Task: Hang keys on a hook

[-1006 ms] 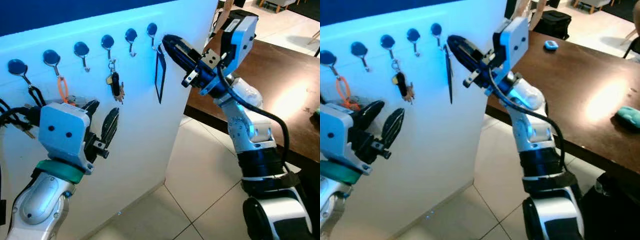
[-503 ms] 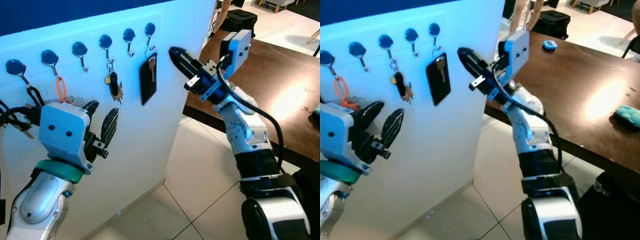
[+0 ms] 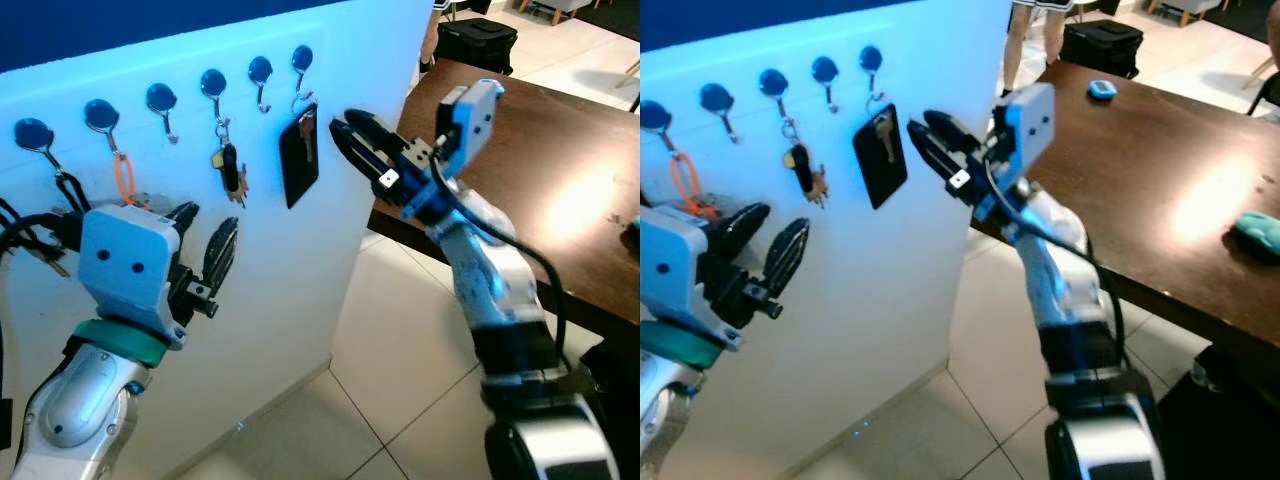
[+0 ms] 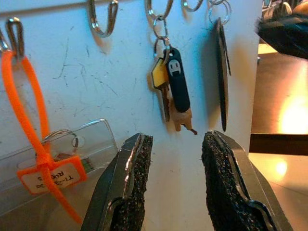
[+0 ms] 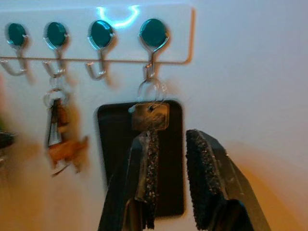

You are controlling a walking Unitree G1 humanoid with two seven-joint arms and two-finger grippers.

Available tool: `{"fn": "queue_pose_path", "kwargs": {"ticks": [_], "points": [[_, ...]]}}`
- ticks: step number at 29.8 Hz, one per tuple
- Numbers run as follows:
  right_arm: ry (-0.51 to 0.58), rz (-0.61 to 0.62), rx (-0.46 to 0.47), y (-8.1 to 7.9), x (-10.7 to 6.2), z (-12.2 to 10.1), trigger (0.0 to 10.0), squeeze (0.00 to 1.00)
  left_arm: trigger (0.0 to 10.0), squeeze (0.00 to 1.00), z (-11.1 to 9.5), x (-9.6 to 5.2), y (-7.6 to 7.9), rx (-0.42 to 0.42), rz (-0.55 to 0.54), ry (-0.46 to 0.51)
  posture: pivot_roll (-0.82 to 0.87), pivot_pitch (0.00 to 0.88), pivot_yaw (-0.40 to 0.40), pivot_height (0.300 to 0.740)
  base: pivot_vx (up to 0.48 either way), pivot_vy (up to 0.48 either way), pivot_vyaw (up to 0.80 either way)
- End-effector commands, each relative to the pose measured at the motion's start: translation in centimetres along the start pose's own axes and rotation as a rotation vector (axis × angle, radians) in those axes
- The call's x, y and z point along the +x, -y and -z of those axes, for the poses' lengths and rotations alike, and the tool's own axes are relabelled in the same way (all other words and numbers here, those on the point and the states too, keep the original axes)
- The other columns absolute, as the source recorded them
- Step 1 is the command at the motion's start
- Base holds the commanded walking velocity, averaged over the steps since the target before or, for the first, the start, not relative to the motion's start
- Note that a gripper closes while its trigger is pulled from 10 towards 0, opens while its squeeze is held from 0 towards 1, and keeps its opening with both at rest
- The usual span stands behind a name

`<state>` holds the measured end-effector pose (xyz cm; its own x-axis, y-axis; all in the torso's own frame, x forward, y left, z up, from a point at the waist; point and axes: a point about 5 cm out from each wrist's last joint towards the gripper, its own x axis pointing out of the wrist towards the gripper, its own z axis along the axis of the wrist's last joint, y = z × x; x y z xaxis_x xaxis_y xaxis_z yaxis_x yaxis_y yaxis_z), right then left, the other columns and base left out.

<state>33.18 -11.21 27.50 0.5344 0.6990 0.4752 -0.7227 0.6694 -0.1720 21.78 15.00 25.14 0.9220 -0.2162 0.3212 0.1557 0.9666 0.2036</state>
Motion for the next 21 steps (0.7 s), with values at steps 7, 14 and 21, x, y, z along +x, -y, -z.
{"fn": "queue_pose_path", "kwargs": {"ticks": [7, 14, 21], "points": [[-0.041, 0.166, -0.027, -2.3, -3.6, 0.4, 10.0, 0.00, 10.0, 0.00, 1.5, 0.7, 0.3, -0.009, -0.032, -0.041, -0.06, 0.091, 0.065, 0.740, 0.000, 0.000, 0.00], [-0.083, 0.388, -0.101, -1.8, -6.1, 1.5, 10.0, 0.00, 10.0, 0.00, 2.1, 0.9, -0.2, -0.009, -0.062, -0.063, -0.08, 0.083, 0.067, 0.740, 0.000, 0.000, 0.00], [-0.141, 0.422, -0.041, -3.0, -5.5, 3.3, 10.0, 0.00, 10.0, 0.00, 2.9, 0.1, -0.3, -0.007, -0.089, -0.087, -0.06, 0.068, 0.041, 0.740, 0.000, 0.000, 0.00]]}}
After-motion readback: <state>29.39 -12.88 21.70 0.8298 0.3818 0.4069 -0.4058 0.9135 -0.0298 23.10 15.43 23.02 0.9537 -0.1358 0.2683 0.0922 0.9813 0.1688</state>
